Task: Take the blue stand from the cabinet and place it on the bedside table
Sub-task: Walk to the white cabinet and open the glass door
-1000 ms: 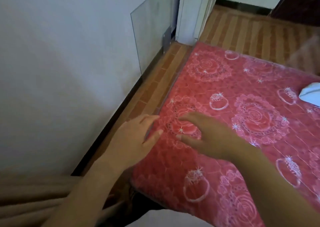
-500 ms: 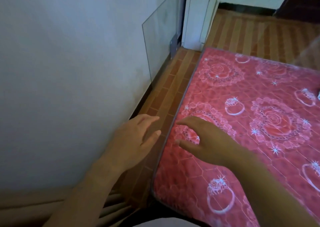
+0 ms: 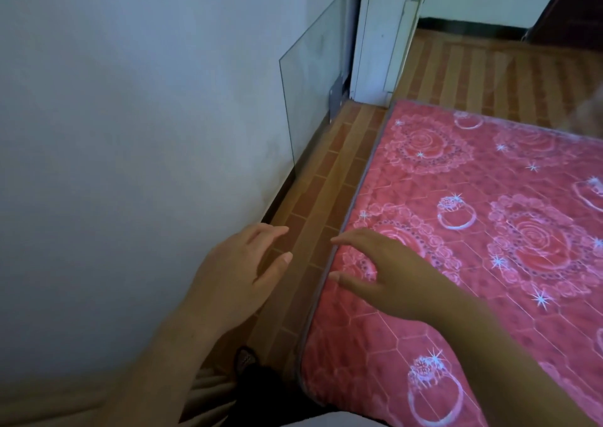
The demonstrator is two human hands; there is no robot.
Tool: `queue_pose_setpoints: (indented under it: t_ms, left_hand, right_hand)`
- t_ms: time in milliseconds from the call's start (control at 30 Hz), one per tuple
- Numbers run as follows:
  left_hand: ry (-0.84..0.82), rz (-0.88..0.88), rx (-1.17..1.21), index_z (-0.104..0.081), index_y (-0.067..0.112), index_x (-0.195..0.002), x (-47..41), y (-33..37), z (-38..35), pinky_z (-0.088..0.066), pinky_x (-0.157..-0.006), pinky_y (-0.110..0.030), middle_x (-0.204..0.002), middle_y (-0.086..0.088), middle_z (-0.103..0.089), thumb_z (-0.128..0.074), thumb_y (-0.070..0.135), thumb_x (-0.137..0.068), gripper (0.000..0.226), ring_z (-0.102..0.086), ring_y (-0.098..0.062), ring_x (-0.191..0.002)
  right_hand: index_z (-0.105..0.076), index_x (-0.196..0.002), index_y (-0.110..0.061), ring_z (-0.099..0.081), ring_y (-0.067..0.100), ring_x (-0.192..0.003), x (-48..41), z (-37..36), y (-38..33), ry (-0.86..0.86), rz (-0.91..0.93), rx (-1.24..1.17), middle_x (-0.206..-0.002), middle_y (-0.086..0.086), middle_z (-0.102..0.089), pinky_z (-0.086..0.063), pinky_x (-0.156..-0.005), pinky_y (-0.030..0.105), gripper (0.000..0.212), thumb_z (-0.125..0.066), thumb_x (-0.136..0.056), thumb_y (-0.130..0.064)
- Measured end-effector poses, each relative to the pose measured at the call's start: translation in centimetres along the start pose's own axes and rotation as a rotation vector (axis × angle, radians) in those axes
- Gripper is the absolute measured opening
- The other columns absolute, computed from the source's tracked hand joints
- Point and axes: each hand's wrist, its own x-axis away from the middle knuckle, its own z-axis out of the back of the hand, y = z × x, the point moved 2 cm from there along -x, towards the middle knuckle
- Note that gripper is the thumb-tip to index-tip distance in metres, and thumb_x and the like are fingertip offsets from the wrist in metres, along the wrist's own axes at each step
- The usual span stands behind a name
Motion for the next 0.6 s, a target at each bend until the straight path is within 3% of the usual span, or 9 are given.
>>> queue_pose_setpoints:
  t_ms: [167, 333, 600]
  left_hand:
    - [-0.037, -0.057, 0.028, -0.039, 0.034, -0.133, -4.2, -3.9, 2.2, -0.041, -0.099, -0.032, -0.134, 0.012, -0.046, -0.024, 0.061, -0.084, 0.058, -0.045, -0.005, -0.119]
    - [-0.088, -0.069, -0.013, -0.037, 0.033, -0.135, -8.2, -10.3, 6.3, -0.037, -0.103, -0.03, -0.139, 0.01, -0.044, -0.024, 0.058, -0.083, 0.06, -0.043, -0.008, -0.124]
    - [-0.145, -0.033, -0.033, -0.036, 0.037, -0.135, -11.9, -20.3, 11.2, -0.032, -0.104, -0.026, -0.142, 0.012, -0.041, -0.024, 0.061, -0.08, 0.061, -0.04, -0.007, -0.127]
  right_hand:
    - [-0.046, -0.13, -0.027, -0.046, 0.004, -0.117, -5.3, -0.8, -1.4, 0.062, -0.052, 0.013, -0.132, -0.011, -0.049, -0.033, -0.094, 0.017, 0.054, -0.054, -0.083, -0.053]
    - [-0.049, -0.127, -0.026, -0.046, 0.005, -0.117, -12.8, -3.1, -4.6, 0.106, -0.107, -0.026, -0.13, -0.009, -0.051, -0.033, -0.096, 0.017, 0.052, -0.056, -0.082, -0.051]
    - [-0.045, -0.129, -0.031, -0.052, 0.011, -0.113, -23.1, -6.1, -8.6, 0.067, -0.176, -0.089, -0.132, -0.009, -0.051, -0.043, -0.098, 0.035, 0.055, -0.053, -0.081, -0.056]
